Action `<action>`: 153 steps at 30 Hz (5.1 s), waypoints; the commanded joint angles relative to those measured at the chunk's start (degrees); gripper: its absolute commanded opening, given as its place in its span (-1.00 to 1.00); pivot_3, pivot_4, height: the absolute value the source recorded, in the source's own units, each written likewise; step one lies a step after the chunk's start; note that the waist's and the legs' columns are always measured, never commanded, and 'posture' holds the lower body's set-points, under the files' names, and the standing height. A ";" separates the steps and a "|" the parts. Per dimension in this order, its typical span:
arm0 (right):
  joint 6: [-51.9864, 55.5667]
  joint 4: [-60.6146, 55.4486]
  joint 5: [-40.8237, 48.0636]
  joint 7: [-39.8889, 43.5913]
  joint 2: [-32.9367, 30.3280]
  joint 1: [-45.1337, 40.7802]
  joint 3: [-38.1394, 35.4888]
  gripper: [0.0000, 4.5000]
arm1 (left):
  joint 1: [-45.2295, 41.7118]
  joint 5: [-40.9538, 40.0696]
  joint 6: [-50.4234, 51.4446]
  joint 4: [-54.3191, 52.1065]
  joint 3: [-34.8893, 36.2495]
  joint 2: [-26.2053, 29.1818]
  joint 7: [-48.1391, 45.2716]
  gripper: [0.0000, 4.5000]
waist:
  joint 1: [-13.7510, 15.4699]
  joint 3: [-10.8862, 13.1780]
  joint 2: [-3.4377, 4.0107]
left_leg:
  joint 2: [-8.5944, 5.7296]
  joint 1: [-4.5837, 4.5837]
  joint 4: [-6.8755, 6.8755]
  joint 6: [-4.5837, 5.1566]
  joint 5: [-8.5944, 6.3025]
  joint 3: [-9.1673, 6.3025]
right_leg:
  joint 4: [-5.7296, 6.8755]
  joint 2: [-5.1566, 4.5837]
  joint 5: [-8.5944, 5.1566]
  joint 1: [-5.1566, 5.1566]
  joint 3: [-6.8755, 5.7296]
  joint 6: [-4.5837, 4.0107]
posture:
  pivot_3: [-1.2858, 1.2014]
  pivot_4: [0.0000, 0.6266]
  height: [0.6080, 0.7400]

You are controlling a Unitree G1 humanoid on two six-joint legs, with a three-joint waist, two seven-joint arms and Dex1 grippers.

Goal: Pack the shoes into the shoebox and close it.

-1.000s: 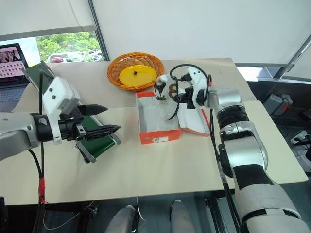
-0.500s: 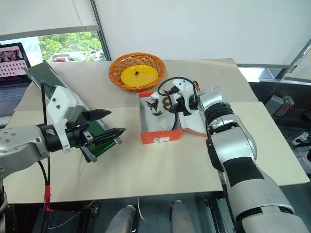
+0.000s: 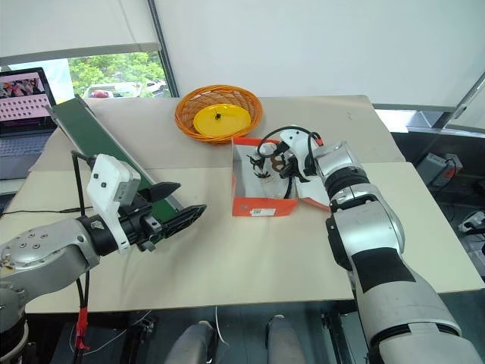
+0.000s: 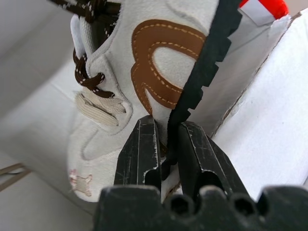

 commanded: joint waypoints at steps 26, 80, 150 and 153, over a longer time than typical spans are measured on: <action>3.45 -8.72 2.79 8.59 0.44 -8.66 -6.99 0.96 | -1.36 -4.70 -10.03 3.16 -3.50 10.66 0.82 0.79 | -0.17 0.09 0.14 | 0.03 -0.11 -0.11 0.03 -0.02 -0.02 | -0.10 0.03 -0.04 -0.13 -0.02 -0.03 | 0.03 -0.52 1.00; 22.08 -74.72 35.09 19.25 -3.23 24.85 -6.51 0.99 | -22.27 62.12 -17.54 44.20 -3.65 -30.84 28.95 0.89 | 0.68 0.05 0.07 | -0.12 -0.85 -0.02 0.05 -0.05 -0.08 | 0.20 -0.14 -0.03 -0.99 -0.08 -0.04 | 0.03 -0.52 1.00; 40.82 -64.42 59.34 -26.14 11.67 15.64 -38.49 1.00 | -23.18 40.30 -17.89 26.18 -12.21 -39.08 -9.77 0.06 | 0.03 0.02 0.09 | -0.21 -1.10 0.08 0.05 0.00 -0.10 | 0.27 -0.21 0.18 -1.04 -0.10 0.16 | 0.03 -0.52 1.00; 40.45 -64.52 59.67 -26.78 11.52 15.46 -38.56 1.00 | -23.71 38.62 -15.64 24.07 -13.11 -40.58 -9.33 0.06 | 0.01 0.01 0.10 | -0.20 -1.09 0.08 0.06 0.00 -0.08 | 0.26 -0.20 0.18 -1.03 -0.09 0.16 | 0.03 -0.52 1.00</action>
